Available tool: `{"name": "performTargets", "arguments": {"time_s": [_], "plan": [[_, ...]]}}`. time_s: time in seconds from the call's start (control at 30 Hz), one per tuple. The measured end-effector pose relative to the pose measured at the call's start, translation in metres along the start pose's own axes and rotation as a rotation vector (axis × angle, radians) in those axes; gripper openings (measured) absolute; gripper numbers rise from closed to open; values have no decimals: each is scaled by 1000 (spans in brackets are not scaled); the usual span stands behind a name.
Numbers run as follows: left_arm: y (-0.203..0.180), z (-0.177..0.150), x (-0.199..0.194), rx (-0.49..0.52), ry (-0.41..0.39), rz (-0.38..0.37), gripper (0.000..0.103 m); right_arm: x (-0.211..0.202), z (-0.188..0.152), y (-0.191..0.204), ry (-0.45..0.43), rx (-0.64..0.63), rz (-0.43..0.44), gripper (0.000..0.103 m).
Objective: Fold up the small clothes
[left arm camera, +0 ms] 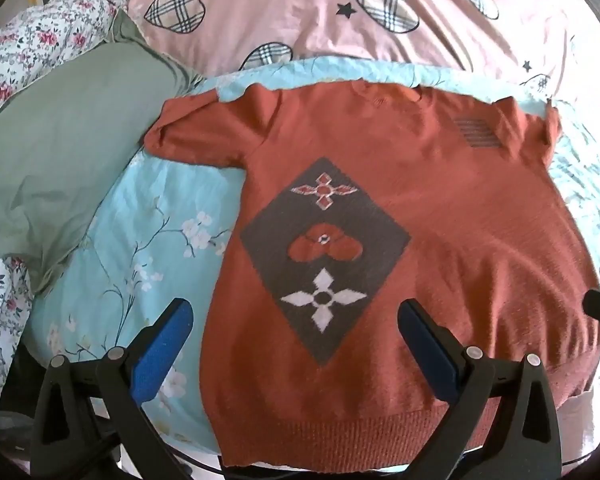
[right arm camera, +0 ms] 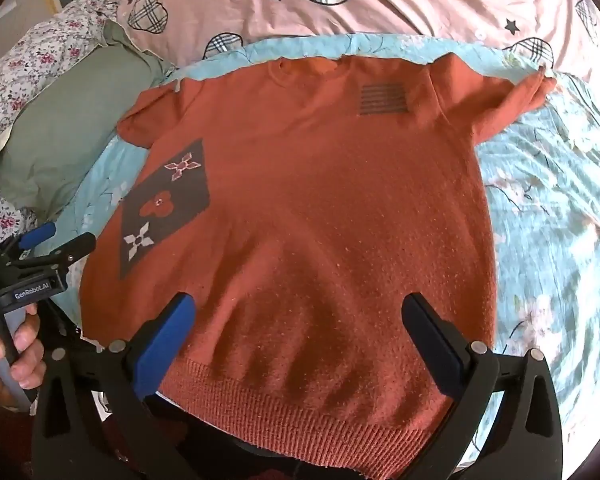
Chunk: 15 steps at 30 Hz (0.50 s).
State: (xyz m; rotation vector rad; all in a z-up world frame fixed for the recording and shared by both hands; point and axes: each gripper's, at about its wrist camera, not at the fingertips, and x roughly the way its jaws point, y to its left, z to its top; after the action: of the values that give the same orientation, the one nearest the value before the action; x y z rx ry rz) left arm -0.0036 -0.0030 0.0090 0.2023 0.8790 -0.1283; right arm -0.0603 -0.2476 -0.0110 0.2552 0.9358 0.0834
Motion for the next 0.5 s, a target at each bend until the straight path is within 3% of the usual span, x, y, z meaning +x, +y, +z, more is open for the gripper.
{"name": "performTargets", "arguments": {"time_s": [0.13, 0.23, 0.43, 0.5], "plan": [[-6, 2, -10, 4, -39, -5, 102, -5, 1, 5, -8, -20, -10, 103], [-6, 3, -11, 30, -4, 5, 102, -6, 0, 6, -10, -19, -8, 103], [1, 1, -16, 29, -30, -13, 102, -6, 1, 5, -20, -18, -13, 103], [-2, -1, -18, 21, -76, -10, 102, -6, 1, 5, -18, -17, -14, 103]]}}
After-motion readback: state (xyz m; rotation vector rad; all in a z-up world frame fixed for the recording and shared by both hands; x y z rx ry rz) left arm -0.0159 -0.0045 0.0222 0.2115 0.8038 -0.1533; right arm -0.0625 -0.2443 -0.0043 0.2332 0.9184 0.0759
